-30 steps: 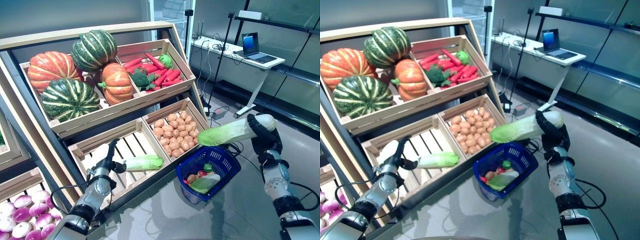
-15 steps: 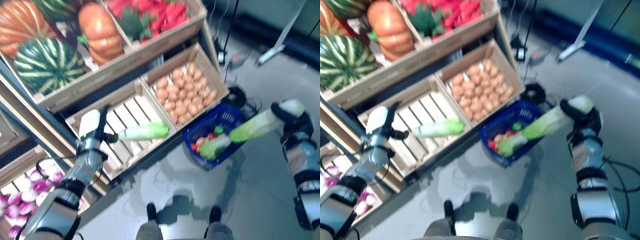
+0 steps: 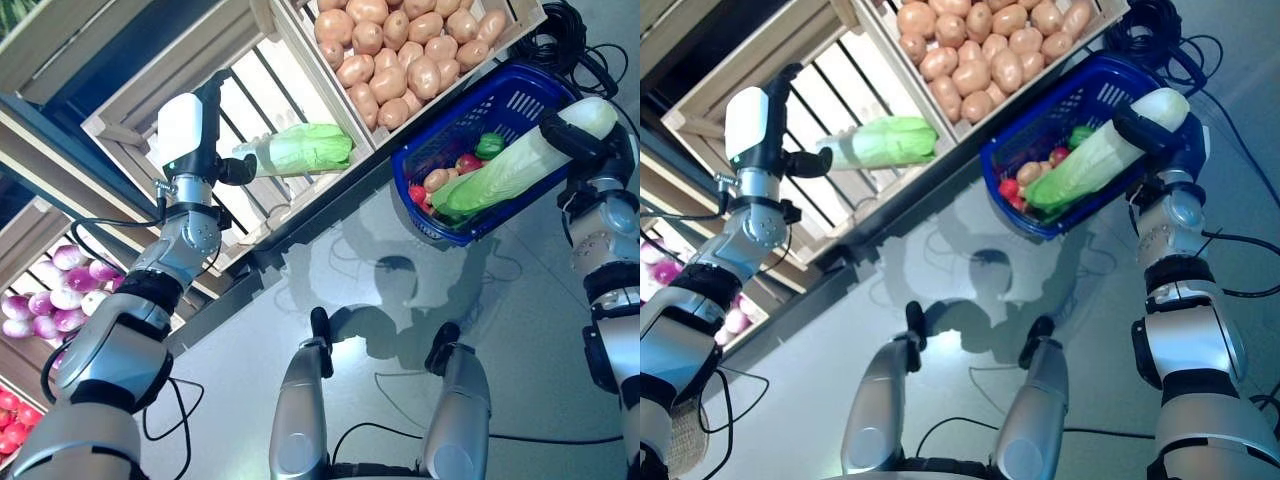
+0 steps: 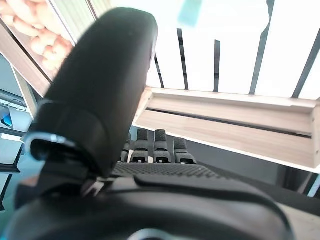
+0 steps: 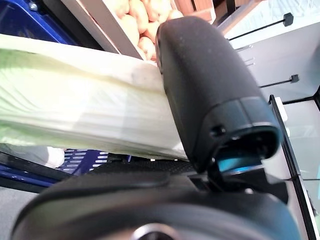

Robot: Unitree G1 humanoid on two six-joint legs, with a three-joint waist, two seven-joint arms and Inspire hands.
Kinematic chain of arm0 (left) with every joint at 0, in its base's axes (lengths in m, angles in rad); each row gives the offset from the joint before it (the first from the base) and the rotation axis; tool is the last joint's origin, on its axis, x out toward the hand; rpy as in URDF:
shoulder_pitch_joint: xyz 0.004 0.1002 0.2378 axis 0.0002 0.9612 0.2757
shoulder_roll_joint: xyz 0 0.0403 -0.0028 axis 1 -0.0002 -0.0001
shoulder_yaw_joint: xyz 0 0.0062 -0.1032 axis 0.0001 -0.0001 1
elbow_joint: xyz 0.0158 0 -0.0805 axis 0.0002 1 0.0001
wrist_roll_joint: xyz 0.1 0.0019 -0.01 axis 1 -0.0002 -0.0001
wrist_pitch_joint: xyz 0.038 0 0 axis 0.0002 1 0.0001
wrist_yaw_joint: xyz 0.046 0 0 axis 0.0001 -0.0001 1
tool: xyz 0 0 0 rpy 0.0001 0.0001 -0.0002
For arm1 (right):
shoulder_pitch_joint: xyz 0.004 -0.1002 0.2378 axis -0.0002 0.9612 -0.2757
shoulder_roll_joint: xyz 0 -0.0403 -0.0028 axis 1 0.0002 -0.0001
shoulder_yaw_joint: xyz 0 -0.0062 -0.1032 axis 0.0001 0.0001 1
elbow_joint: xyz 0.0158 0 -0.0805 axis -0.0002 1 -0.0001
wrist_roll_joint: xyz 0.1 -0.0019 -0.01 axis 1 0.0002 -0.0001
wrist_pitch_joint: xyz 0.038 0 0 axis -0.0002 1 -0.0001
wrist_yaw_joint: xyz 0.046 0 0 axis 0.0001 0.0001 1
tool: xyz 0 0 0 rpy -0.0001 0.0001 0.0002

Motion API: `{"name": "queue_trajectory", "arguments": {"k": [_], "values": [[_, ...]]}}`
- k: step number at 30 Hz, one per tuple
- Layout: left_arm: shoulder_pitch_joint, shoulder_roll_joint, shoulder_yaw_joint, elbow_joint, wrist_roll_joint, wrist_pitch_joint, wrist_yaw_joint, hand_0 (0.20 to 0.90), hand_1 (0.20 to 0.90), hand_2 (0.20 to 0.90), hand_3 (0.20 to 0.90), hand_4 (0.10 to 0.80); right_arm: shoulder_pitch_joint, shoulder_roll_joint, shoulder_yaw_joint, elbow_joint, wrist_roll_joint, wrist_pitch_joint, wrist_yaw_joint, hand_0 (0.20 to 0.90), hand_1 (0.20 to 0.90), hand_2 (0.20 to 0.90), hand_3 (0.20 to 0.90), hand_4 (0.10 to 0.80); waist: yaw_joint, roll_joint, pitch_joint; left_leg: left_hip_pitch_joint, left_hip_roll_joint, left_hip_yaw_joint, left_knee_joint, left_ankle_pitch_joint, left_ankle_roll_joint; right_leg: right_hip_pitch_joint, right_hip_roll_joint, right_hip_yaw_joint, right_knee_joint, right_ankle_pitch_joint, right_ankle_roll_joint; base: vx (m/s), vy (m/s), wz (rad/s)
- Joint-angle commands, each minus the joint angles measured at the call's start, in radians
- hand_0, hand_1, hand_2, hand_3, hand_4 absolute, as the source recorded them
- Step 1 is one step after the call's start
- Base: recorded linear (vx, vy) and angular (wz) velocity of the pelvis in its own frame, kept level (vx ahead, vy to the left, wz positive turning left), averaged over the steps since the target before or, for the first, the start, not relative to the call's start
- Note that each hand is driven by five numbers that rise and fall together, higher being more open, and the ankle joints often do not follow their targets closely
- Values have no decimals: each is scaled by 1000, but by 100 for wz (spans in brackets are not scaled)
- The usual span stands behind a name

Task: Put vegetables into the basket

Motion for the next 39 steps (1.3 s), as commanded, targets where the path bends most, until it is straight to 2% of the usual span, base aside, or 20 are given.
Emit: {"name": "queue_trajectory", "arguments": {"k": [1,6,7,8,19,29,34,39], "values": [[-156,102,26,-68,-37,-18,101,900,900,900,900,800,-177,-54,27,-67,-7,-158,-11,300,300,300,300,400,5,-12,-5,5,36,3,67,-116,-47,1,21,42,57,-49,-14,-42,3,9],[-189,109,-3,-67,-27,-12,102,900,900,900,900,800,-249,-41,65,-26,16,-183,24,300,300,300,300,400,13,0,-4,-57,46,-2,96,-118,-52,-61,27,59,89,-55,-9,-11,3,2],[-191,109,-5,-67,-28,-12,100,900,900,900,900,800,-253,-41,69,-24,13,-181,15,622,622,622,622,615,13,0,-4,-59,47,-2,96,-117,-52,-62,28,60,88,-55,-8,0,0,0],[-198,110,-10,-66,-25,-9,94,900,900,900,900,800,-265,-38,77,-19,7,-179,-12,900,900,900,900,800,13,3,-3,-65,47,-2,98,-115,-53,-67,30,64,88,-54,-8,0,0,0],[-233,131,-56,-25,-22,5,55,900,900,900,900,800,-301,-44,105,-1,-47,-183,-104,900,900,900,900,800,3,8,-3,-61,65,13,106,-118,-52,-71,43,85,82,-49,-10,22,35,-2],[-280,163,-93,34,-41,78,8,900,900,900,900,800,-309,-72,124,-28,-65,-215,-142,900,900,900,900,800,-13,6,-3,-110,91,16,164,-148,-53,-127,36,111,115,-55,-14,31,51,-5],[-301,177,-110,64,-65,140,-20,900,900,900,900,800,-300,-81,136,-70,-50,-223,-124,900,900,900,900,800,-20,-2,-3,-153,101,13,190,-160,-56,-172,34,122,123,-49,-13,21,78,-5],[-322,184,-119,101,-116,222,-105,900,900,900,900,800,-278,-89,129,-106,-35,-226,-116,900,900,900,900,800,-28,-13,-3,-205,111,12,227,-174,-57,-220,28,124,130,-38,-10,18,84,-7]]}}
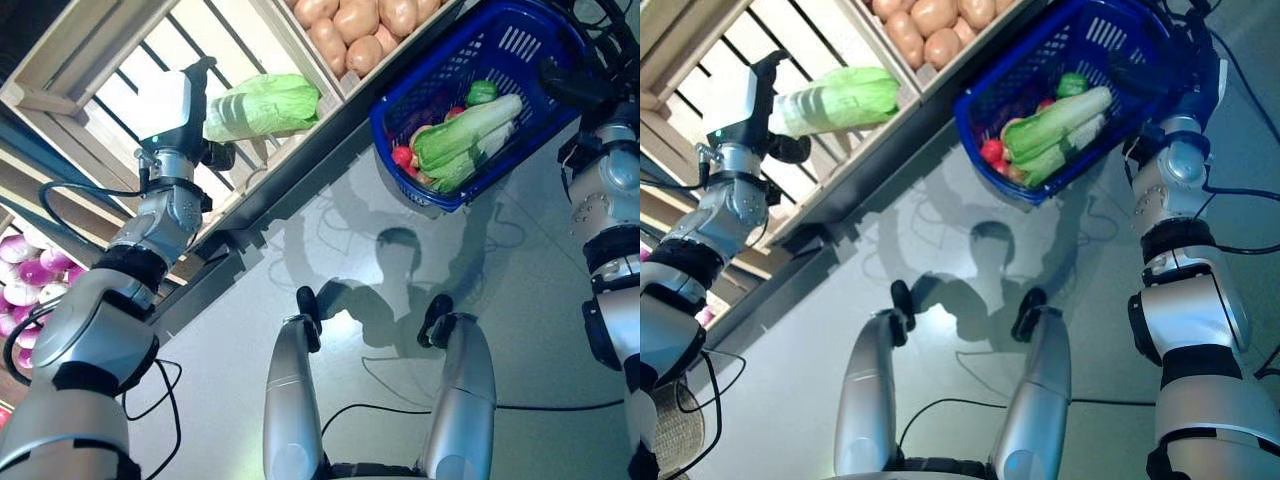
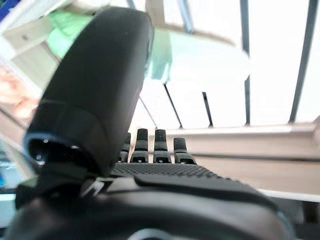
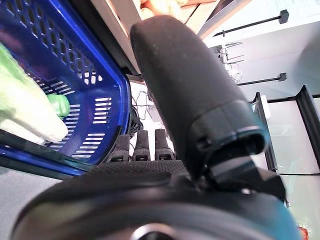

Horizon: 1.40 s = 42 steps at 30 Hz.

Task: Put vegetables into the basket

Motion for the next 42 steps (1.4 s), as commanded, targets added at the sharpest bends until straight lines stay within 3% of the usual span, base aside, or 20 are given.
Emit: {"name": "queue_trajectory", "arguments": {"k": [1,8,18,31,32,42], "values": [[-182,117,26,24,-55,57,-4,900,900,900,900,800,-121,-94,23,-96,2,-156,-4,900,900,900,900,800,-13,-11,-5,39,40,21,27,-118,-34,51,-2,59,-48,12,41,4,76,-1],[-205,130,9,63,-62,122,15,900,900,900,900,800,-76,-117,3,-107,52,-139,8,900,900,900,900,800,-20,-27,-5,-67,49,14,91,-144,-31,-50,-13,62,-32,34,47,0,99,1],[-327,126,-43,149,-95,280,78,900,900,900,900,800,-89,-145,14,-113,125,-144,48,900,900,900,900,800,-38,-65,-5,-259,62,-18,212,-179,-16,-231,-27,63,23,60,48,-23,77,-5],[-396,129,-60,219,-155,380,97,900,900,900,900,800,-67,-152,-26,-118,206,-142,130,900,900,900,900,800,-53,-77,-5,-371,73,-38,310,-192,4,-331,-36,70,103,58,47,-43,37,-8],[-399,131,-56,222,-165,385,82,300,300,300,300,400,-73,-150,-25,-130,194,-148,124,900,900,900,900,800,-53,-77,-5,-376,71,-41,319,-193,6,-336,-36,71,110,55,46,-46,-6,-1],[-358,148,-16,226,-182,343,63,300,300,300,300,400,-47,-144,-53,-167,240,-142,130,900,900,900,900,800,-54,-76,-5,-314,76,-28,306,-194,1,-274,-34,67,86,59,49,-4,0,0]]}}
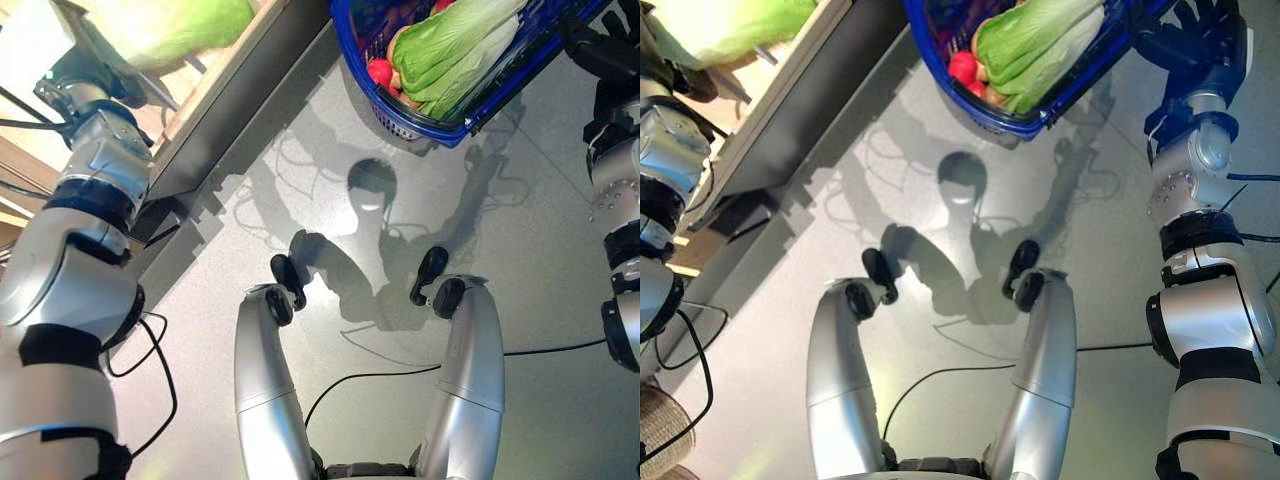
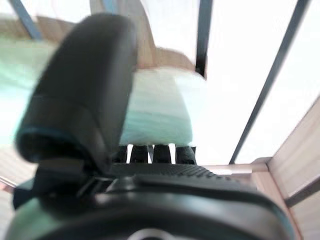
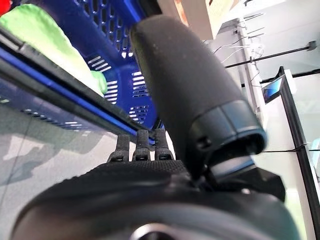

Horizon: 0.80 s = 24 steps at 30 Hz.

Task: Put vegetables into the basket

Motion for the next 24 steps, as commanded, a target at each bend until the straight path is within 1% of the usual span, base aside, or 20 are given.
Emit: {"name": "queue_trajectory", "arguments": {"k": [1,5,7,9,10,12,13,14,15,16,17,19,20,21,22,23,24], "values": [[-68,104,43,52,-4,-16,14,300,300,300,300,400,-40,-64,-79,-61,41,-139,55,900,900,900,900,800,-7,-36,-6,112,16,-12,-44,-72,-58,117,-21,5,-100,51,54,0,0,0],[-33,117,67,45,0,-31,-17,300,300,300,300,400,-6,-56,-105,-83,78,-110,79,900,900,900,900,800,-10,-32,-6,209,22,10,-73,-70,-63,211,-11,1,-132,48,51,19,-2,-1],[3,125,97,48,-15,-67,-30,300,300,300,300,400,24,-49,-124,-93,96,-90,103,900,900,900,900,800,-12,-30,-6,290,23,26,-106,-63,-67,288,-4,0,-157,42,50,51,3,-2],[19,132,105,45,-28,-83,-42,300,300,300,300,400,41,-46,-128,-104,89,-87,113,900,900,900,900,800,-13,-28,-6,333,24,35,-128,-56,-70,329,0,-2,-174,42,50,51,3,-6],[39,139,127,38,-28,-101,-58,300,300,300,300,400,62,-45,-138,-118,82,-83,126,900,900,900,900,800,-14,-26,-6,379,25,41,-149,-50,-71,372,2,0,-192,42,49,59,-12,-7],[69,148,156,28,-72,-129,-78,300,300,300,300,400,90,-41,-149,-134,68,-82,137,900,900,900,900,800,-14,-26,-6,429,27,49,-174,-42,-73,421,2,0,-213,44,48,76,-46,-5],[102,158,197,26,-136,-166,-101,300,300,300,300,400,118,-35,-160,-161,52,-67,138,900,900,900,900,800,-15,-28,-7,482,29,58,-195,-35,-75,475,4,-3,-232,43,44,83,-52,-3],[115,160,210,24,-158,-176,-110,300,300,300,300,400,126,-32,-161,-170,48,-63,136,900,900,900,900,800,-15,-29,-7,498,29,62,-204,-32,-75,491,5,-5,-240,44,43,131,-47,-4],[170,155,274,18,-208,-234,-143,300,300,300,300,400,165,-13,-172,-192,37,-42,147,900,900,900,900,800,-15,-31,-31,558,28,78,-239,-23,-73,549,4,-16,-268,43,37,112,-41,-3],[197,154,297,10,-233,-254,-162,300,300,300,300,400,185,-5,-176,-206,37,-31,150,900,900,900,900,800,-16,-32,-40,585,25,84,-255,-19,-72,576,4,-20,-283,44,34,163,-59,-4],[241,149,340,-11,-269,-289,-187,300,300,300,300,400,224,10,-186,-237,41,-14,158,900,900,900,900,800,-16,-34,-60,634,18,95,-286,-9,-68,623,4,-31,-313,48,32,119,-60,0],[302,136,390,-43,-329,-337,-214,300,300,300,300,400,277,33,-198,-273,38,-6,173,900,900,900,900,800,-15,-39,-79,690,5,103,-329,3,-66,681,3,-47,-350,54,32,126,-68,2],[344,121,428,-72,-344,-355,-235,300,300,300,300,400,314,56,-207,-299,40,5,179,900,900,900,900,800,-10,-45,-102,741,-11,109,-365,9,-62,735,3,-66,-386,57,34,139,-71,9],[376,110,451,-93,-362,-373,-251,300,300,300,300,400,340,77,-209,-319,43,18,187,900,900,900,900,800,-9,-48,-113,777,-21,114,-394,15,-59,773,4,-78,-414,60,36,158,-96,17],[426,80,482,-134,-368,-402,-266,300,300,300,300,400,378,115,-208,-351,66,49,215,900,900,900,900,800,-2,-55,-131,829,-38,115,-441,25,-57,831,9,-96,-460,65,39,87,-77,16],[436,75,487,-143,-370,-409,-268,300,300,300,300,400,384,121,-206,-356,66,56,218,900,900,900,900,800,-2,-56,-134,841,-41,116,-452,28,-56,844,10,-100,-470,66,39,86,-93,13],[467,56,500,-172,-390,-427,-285,300,300,300,300,400,404,147,-198,-374,66,78,227,900,900,900,900,800,2,-59,-152,886,-51,128,-495,37,-55,891,20,-115,-513,69,40,49,-73,5]]}}
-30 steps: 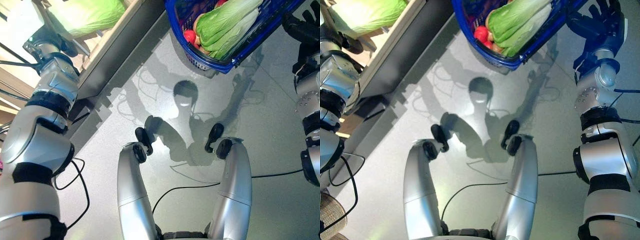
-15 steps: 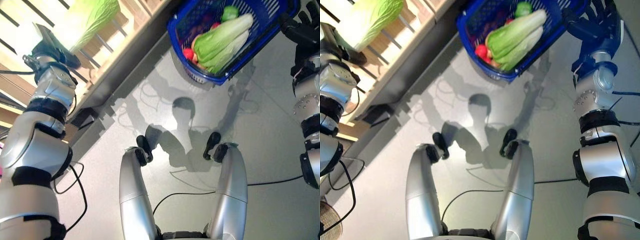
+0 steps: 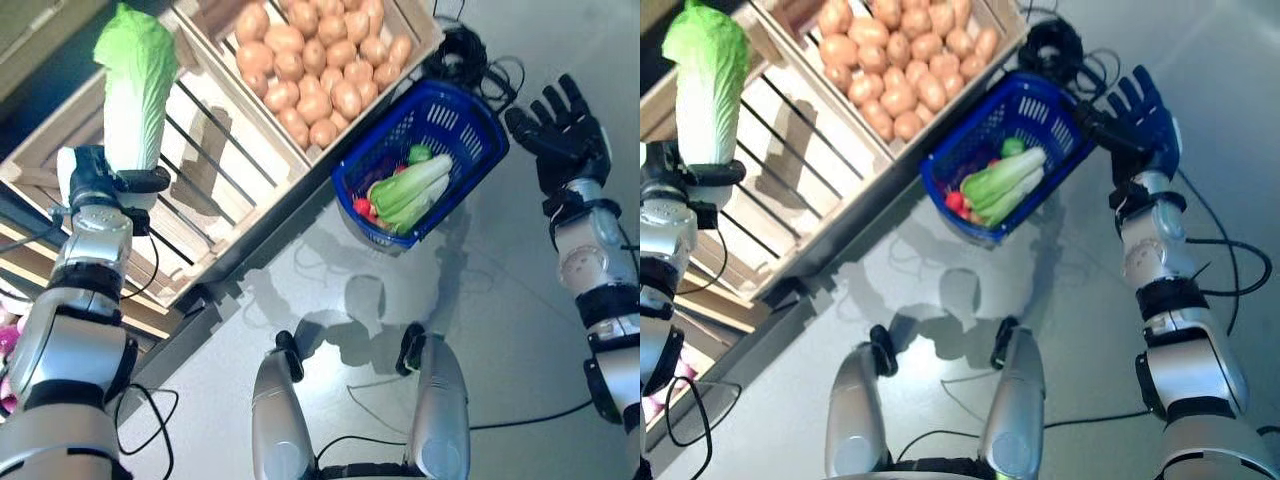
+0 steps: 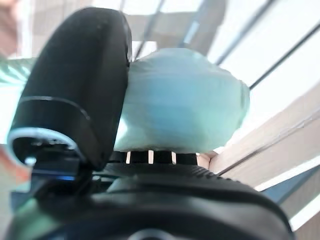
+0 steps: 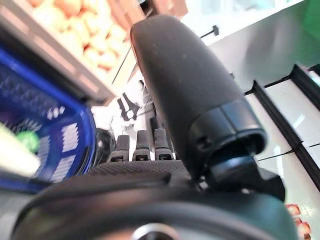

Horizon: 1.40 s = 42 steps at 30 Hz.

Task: Put vegetables into the basket

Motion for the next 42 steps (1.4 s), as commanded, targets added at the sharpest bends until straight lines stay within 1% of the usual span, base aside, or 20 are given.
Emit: {"name": "queue_trajectory", "arguments": {"k": [1,2,3,4,6,7,8,9,10,11,12,14,15,18,19,21,25,29,37,42], "values": [[15,26,21,-94,-46,-181,-18,300,300,300,300,400,9,48,-25,-87,19,14,114,900,900,900,900,800,10,0,-146,80,-17,36,-13,-54,13,150,-8,-14,-190,83,9,49,-74,-2],[26,18,24,-105,-43,-187,-17,300,300,300,300,400,17,57,-22,-96,18,27,116,900,900,900,900,800,11,0,-149,90,-19,36,-24,-49,13,161,-6,-18,-201,85,9,31,-99,-2],[69,-14,27,-164,-52,-206,-14,300,300,300,300,400,59,98,-5,-138,46,76,145,900,900,900,900,800,15,1,-168,142,-33,46,-79,-29,13,221,11,-36,-262,98,10,16,-95,1],[83,-22,29,-180,-59,-216,-19,300,300,300,300,400,71,110,-1,-151,62,94,161,900,900,900,900,800,16,1,-172,158,-37,48,-96,-22,13,240,15,-42,-281,104,10,51,-149,7],[162,-95,27,-270,-4,-250,13,300,300,300,300,400,148,200,25,-237,96,136,182,900,900,900,900,800,24,1,-213,248,-62,55,-204,15,17,347,51,-69,-399,132,13,77,-142,7],[175,-108,26,-284,9,-252,21,300,300,300,300,400,161,218,31,-252,94,140,179,900,900,900,900,800,25,1,-222,264,-67,56,-223,20,18,366,56,-72,-420,136,13,103,-134,6],[209,-141,20,-316,47,-265,37,300,300,300,300,400,189,259,47,-284,92,159,178,900,900,900,900,800,29,0,-244,302,-75,58,-268,33,21,410,68,-80,-467,149,16,87,-88,2],[217,-148,19,-323,52,-269,40,300,300,300,300,400,196,266,51,-291,91,162,177,900,900,900,900,800,29,-1,-248,312,-77,58,-278,37,21,421,70,-83,-478,153,17,144,-136,8],[254,-186,23,-355,43,-276,36,300,300,300,300,400,223,311,76,-319,87,182,179,900,900,900,900,800,34,-1,-277,357,-85,60,-334,56,23,473,85,-89,-534,167,19,108,-92,7],[264,-196,26,-361,47,-281,37,300,300,300,300,400,232,321,83,-325,83,188,184,900,900,900,900,800,35,-1,-283,366,-86,60,-344,60,22,483,87,-90,-545,171,19,114,-136,8],[304,-233,18,-397,95,-289,53,300,300,300,300,400,256,350,104,-340,84,202,186,900,900,900,900,800,39,-2,-310,388,-88,73,-379,90,32,510,97,-106,-581,197,11,74,-98,3],[334,-254,10,-428,119,-289,60,300,300,300,300,400,276,366,120,-358,90,212,183,900,900,900,900,800,44,-3,-332,408,-89,73,-402,99,33,535,105,-110,-605,204,12,104,-109,12],[363,-280,4,-471,156,-286,75,300,300,300,300,400,298,388,126,-379,105,220,180,900,900,900,900,800,50,-7,-353,434,-91,75,-432,105,34,563,114,-113,-627,209,15,94,-100,16],[390,-310,0,-513,169,-290,72,300,300,300,300,400,315,409,127,-399,129,226,173,900,900,900,900,800,56,-10,-370,466,-91,76,-469,113,33,595,124,-120,-655,215,20,75,-98,9],[403,-329,-14,-536,202,-290,76,300,300,300,300,400,324,421,136,-404,143,234,170,900,900,900,900,800,59,-11,-381,484,-89,78,-497,121,30,612,131,-124,-675,220,23,49,-64,17],[416,-342,-36,-563,250,-296,71,300,300,300,300,400,337,435,140,-417,150,238,172,900,900,900,900,800,61,-12,-391,502,-87,77,-527,131,28,629,137,-127,-695,228,28,46,-65,10],[433,-366,-90,-627,321,-280,59,300,300,300,300,400,346,447,145,-452,169,200,162,900,900,900,900,800,66,-16,-406,532,-86,75,-563,134,29,652,147,-130,-715,232,33,23,-39,3],[437,-375,-114,-643,332,-274,35,300,300,300,300,400,341,460,139,-476,181,176,168,900,900,900,900,800,69,-18,-414,552,-86,72,-586,134,30,666,153,-132,-722,231,36,14,-18,1],[442,-409,-168,-636,385,-309,2,300,300,300,300,400,318,481,120,-495,204,143,168,900,900,900,900,800,72,-22,-430,578,-87,62,-615,130,30,687,160,-133,-746,237,41,2,-6,-1],[449,-412,-196,-653,459,-345,-12,300,300,300,300,400,313,490,89,-507,243,134,161,900,900,900,900,800,73,-21,-439,579,-88,52,-626,132,28,692,163,-132,-759,245,43,0,0,0]]}}
